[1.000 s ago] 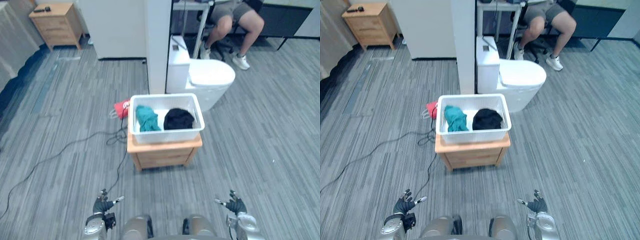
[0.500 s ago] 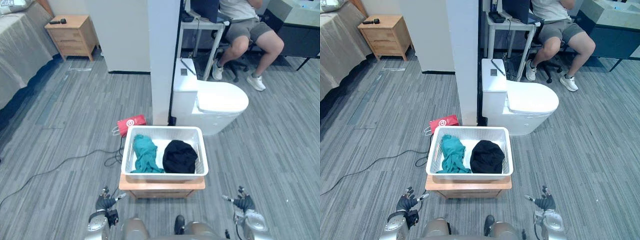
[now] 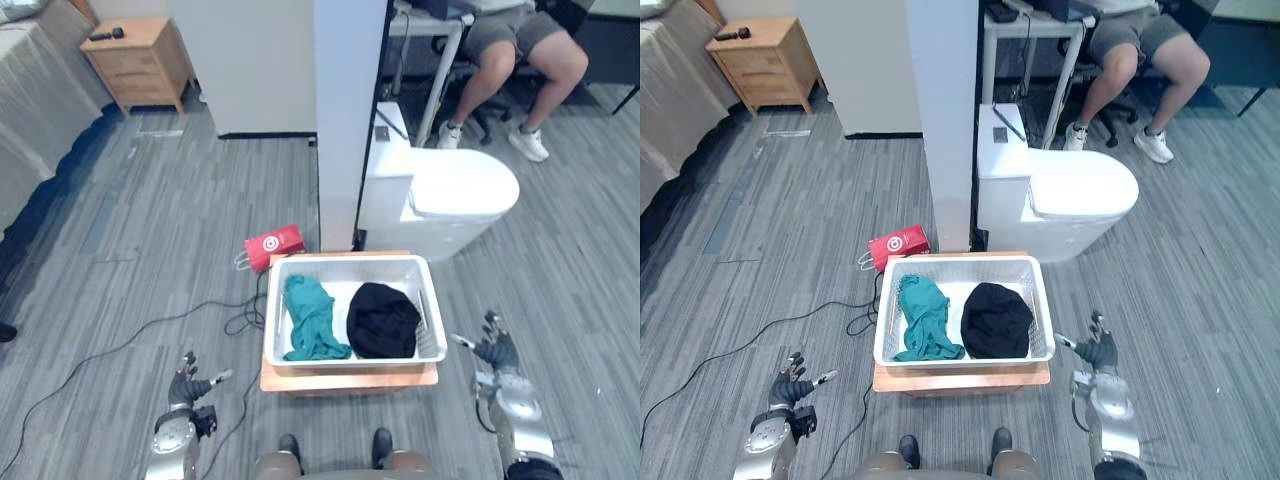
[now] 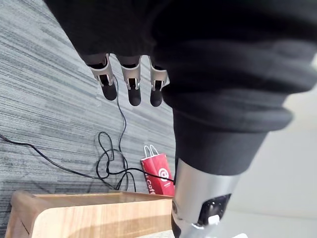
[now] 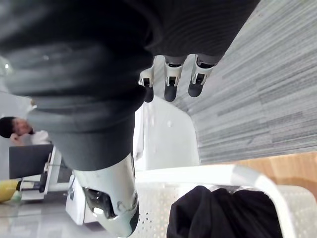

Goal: Pick up the laundry basket with both hands and put the clothes into the washing machine.

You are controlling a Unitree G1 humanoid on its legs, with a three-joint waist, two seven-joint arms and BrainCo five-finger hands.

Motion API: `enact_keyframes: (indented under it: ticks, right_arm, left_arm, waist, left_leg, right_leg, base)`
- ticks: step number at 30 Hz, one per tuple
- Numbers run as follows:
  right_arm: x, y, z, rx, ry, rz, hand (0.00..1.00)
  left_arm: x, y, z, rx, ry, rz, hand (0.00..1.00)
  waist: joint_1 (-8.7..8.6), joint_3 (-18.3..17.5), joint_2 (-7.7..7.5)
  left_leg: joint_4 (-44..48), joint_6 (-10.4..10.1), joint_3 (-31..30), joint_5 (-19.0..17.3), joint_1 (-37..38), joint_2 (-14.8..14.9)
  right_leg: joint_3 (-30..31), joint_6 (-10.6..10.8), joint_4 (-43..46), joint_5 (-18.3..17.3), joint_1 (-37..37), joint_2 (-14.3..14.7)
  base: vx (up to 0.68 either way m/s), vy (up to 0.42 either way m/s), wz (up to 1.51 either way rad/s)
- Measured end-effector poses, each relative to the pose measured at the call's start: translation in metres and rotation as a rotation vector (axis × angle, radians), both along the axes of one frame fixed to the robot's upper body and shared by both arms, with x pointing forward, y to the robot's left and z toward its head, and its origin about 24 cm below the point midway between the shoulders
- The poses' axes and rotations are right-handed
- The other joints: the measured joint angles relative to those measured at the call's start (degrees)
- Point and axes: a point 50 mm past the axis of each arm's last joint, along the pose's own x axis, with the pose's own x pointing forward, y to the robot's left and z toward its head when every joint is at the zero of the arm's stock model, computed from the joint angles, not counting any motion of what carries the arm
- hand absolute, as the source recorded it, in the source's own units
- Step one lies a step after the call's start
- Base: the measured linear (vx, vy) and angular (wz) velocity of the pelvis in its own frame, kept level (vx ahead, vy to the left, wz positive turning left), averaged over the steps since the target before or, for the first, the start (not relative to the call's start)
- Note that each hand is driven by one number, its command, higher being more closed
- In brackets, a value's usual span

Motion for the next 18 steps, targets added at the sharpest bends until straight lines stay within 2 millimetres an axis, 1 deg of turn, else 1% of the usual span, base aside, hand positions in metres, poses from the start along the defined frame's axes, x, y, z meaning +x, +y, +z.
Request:
enact_keyframes:
  ticks: [1, 2, 3, 5, 6, 8, 9, 10, 11, 12, 13, 14, 18]
  right_arm:
    - [0.006, 0.003, 0.002, 0.004, -0.005, 0.010, 0.00]
    - [0.017, 0.010, 0.006, 0.013, -0.008, 0.028, 0.00]
    - [0.021, 0.013, 0.007, 0.012, -0.009, 0.035, 0.00]
    - [0.039, 0.021, 0.017, 0.010, -0.016, 0.057, 0.00]
    - [0.043, 0.022, 0.019, 0.003, -0.013, 0.062, 0.00]
    - [0.061, 0.020, 0.029, -0.019, 0.006, 0.046, 0.00]
    - [0.066, 0.019, 0.033, -0.025, 0.010, 0.042, 0.00]
    - [0.076, 0.019, 0.043, -0.045, 0.011, 0.026, 0.00]
    - [0.086, 0.020, 0.053, -0.048, 0.005, 0.002, 0.00]
    - [0.091, 0.019, 0.060, -0.044, -0.001, -0.019, 0.00]
    - [0.095, 0.019, 0.066, -0.045, -0.008, -0.033, 0.00]
    - [0.102, 0.019, 0.078, -0.041, -0.033, -0.063, 1.00]
    - [0.111, 0.020, 0.098, -0.037, -0.091, -0.084, 1.00]
  left_arm:
    - [0.009, -0.004, 0.004, 0.003, -0.015, -0.018, 0.00]
    - [0.025, -0.012, 0.013, 0.009, -0.049, -0.053, 0.00]
    - [0.031, -0.016, 0.016, 0.013, -0.059, -0.070, 0.00]
    - [0.057, -0.032, 0.033, 0.030, -0.117, -0.134, 0.00]
    - [0.062, -0.035, 0.037, 0.035, -0.128, -0.149, 0.00]
    - [0.084, -0.046, 0.053, 0.057, -0.160, -0.187, 0.00]
    - [0.090, -0.048, 0.057, 0.063, -0.168, -0.189, 0.00]
    - [0.102, -0.051, 0.067, 0.079, -0.182, -0.195, 0.00]
    - [0.110, -0.054, 0.074, 0.107, -0.188, -0.201, 0.00]
    - [0.116, -0.057, 0.079, 0.133, -0.190, -0.207, 1.00]
    - [0.120, -0.058, 0.084, 0.147, -0.194, -0.202, 1.00]
    - [0.128, -0.060, 0.095, 0.186, -0.215, -0.196, 1.00]
    - [0.137, -0.058, 0.105, 0.275, -0.212, -0.192, 1.00]
  waist:
    - [-0.01, 0.7, 0.14]
    - [-0.06, 1.3, 0.27]
    - [-0.06, 1.5, 0.32]
    - [-0.18, 4.3, 0.34]
    - [-0.28, 5.1, 0.31]
    - [-0.42, 7.0, 0.27]
    - [-0.51, 7.8, 0.27]
    - [-0.99, 9.6, 0.18]
    - [-1.63, 10.5, 0.21]
    - [-1.68, 10.9, 0.20]
    - [-1.74, 11.4, 0.26]
    - [-1.81, 13.1, 0.21]
    - [-2.60, 13.6, -0.01]
  left_leg:
    - [0.0, 0.0, 0.0, 0.2, -0.4, 0.0]
    - [0.0, 0.0, 0.1, 0.7, -1.8, 0.0]
    - [-0.1, 0.1, 0.1, 1.0, -2.6, 0.0]
    - [-0.9, 0.3, 0.0, 2.3, -3.5, -0.2]
    - [-0.9, 0.3, 0.0, 2.4, -3.6, -0.2]
    - [-0.7, 0.5, 0.0, 3.1, -5.2, -0.3]
    - [-0.7, 0.5, -0.1, 3.2, -5.4, -0.3]
    - [-0.4, 0.6, -0.3, 3.4, -5.7, -0.4]
    - [0.4, 0.6, -0.4, 3.5, -6.8, -0.4]
    - [0.8, 0.7, -0.4, 3.5, -7.7, -0.4]
    - [0.9, 0.8, -0.3, 3.6, -8.1, -0.4]
    - [1.3, 0.9, -0.3, 3.7, -8.3, -0.4]
    - [1.3, 1.2, -0.3, 4.0, -10.4, -0.7]
  right_leg:
    - [0.0, 0.0, -0.2, 0.4, -0.3, 0.0]
    - [0.2, -0.1, -0.3, 1.1, -2.0, 0.1]
    - [0.2, -0.1, -0.4, 1.4, -2.8, 0.1]
    - [0.4, -0.3, -0.4, 2.4, -4.0, 0.1]
    - [0.6, -0.3, -0.4, 2.6, -4.2, 0.0]
    - [0.9, -0.2, -0.3, 3.5, -5.7, -0.1]
    - [0.9, -0.3, -0.3, 3.8, -5.9, -0.1]
    - [0.9, -0.3, -0.3, 4.2, -6.0, -0.2]
    - [0.9, -0.2, -0.3, 4.5, -6.7, -0.3]
    - [1.0, -0.1, -0.3, 4.9, -7.5, -0.3]
    - [1.2, -0.1, -0.3, 5.1, -7.8, -0.3]
    - [1.3, -0.1, -0.4, 5.4, -7.9, -0.3]
    - [1.5, 0.0, -0.4, 5.9, -9.9, -0.5]
  base:
    - [-0.15, -0.015, -0.09]
    - [-0.14, -0.019, -0.08]
    - [-0.16, -0.026, -0.08]
    - [-0.12, -0.022, -0.02]
    - [-0.13, -0.014, -0.03]
    - [-0.12, -0.010, -0.02]
    - [-0.12, -0.008, 0.04]
    - [-0.12, 0.000, 0.06]
    - [-0.14, 0.003, 0.03]
    - [-0.09, 0.005, -0.01]
    - [-0.08, 0.004, -0.04]
    - [-0.06, 0.002, -0.01]
    - [-0.01, 0.001, 0.00]
